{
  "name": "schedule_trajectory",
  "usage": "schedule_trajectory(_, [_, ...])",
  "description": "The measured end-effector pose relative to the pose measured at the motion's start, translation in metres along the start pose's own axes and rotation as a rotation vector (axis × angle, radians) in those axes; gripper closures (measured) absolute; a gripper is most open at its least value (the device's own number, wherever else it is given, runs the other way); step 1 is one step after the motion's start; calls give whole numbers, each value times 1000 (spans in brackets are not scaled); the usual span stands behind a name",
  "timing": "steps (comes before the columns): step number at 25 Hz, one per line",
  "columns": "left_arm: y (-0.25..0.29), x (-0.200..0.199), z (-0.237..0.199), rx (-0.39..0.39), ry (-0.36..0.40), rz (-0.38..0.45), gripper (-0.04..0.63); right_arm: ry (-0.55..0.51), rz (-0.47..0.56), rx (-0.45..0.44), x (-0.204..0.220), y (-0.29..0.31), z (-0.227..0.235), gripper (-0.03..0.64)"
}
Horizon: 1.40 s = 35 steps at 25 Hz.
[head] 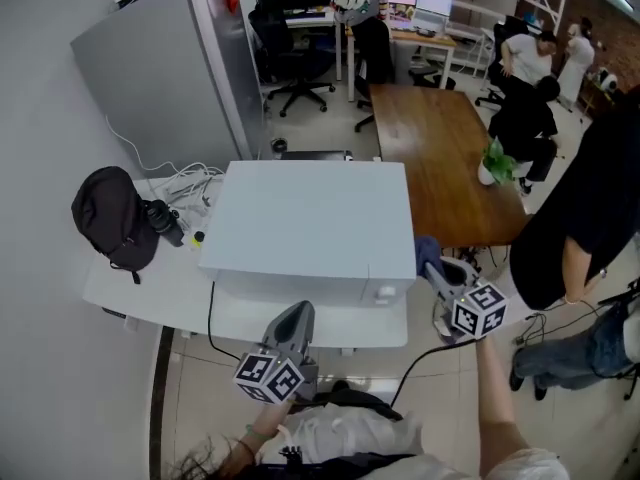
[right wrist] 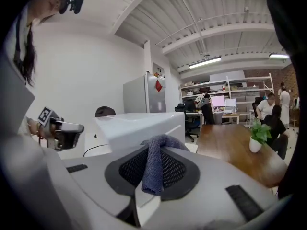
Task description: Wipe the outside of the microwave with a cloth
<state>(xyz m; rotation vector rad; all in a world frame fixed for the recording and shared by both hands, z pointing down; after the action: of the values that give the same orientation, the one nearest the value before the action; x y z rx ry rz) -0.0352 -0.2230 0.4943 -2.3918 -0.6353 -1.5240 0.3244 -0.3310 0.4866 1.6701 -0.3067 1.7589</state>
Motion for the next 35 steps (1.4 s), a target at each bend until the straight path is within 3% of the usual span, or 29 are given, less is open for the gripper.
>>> schedule_trajectory(5, [15,7,7,41,-14,-29,604,75,5,1,40,-43,-47,546])
schedule_trajectory(8, [20,9,11,54,-28,-32,604,59,21,46,32,-51,-46,546])
schedule_trajectory(12, [21,8,12,56,-18,-42,604,11,114,136,-9,-47,1,546])
schedule_trajectory(15, [20,5,8,36,-11,-44,604,-50,147,178,-46,-9,48,546])
schedule_trajectory(21, [12,0,4,-8,3,-33,604,-12,95,213,-74,100,117,546])
schedule_trajectory(28, [5,1,-7,-65,6,-25,604,47,-9,175,-64,170,130,546])
schedule_trajectory(35, [18,1,-6,-44,8,-30,604,20,9,83,-39,130,102,546])
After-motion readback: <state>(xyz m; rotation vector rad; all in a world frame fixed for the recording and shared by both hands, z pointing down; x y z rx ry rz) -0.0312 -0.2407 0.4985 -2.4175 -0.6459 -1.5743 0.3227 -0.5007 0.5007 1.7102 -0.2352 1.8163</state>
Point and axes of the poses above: the fingertips, and each gripper's own axes: y forward along the fingers, z to its right, x out of its underside, the point moved 9 cm from there along -y, backward along the fingers, and after that the axes turned 3 degrees about y, right-handed, at the moved point
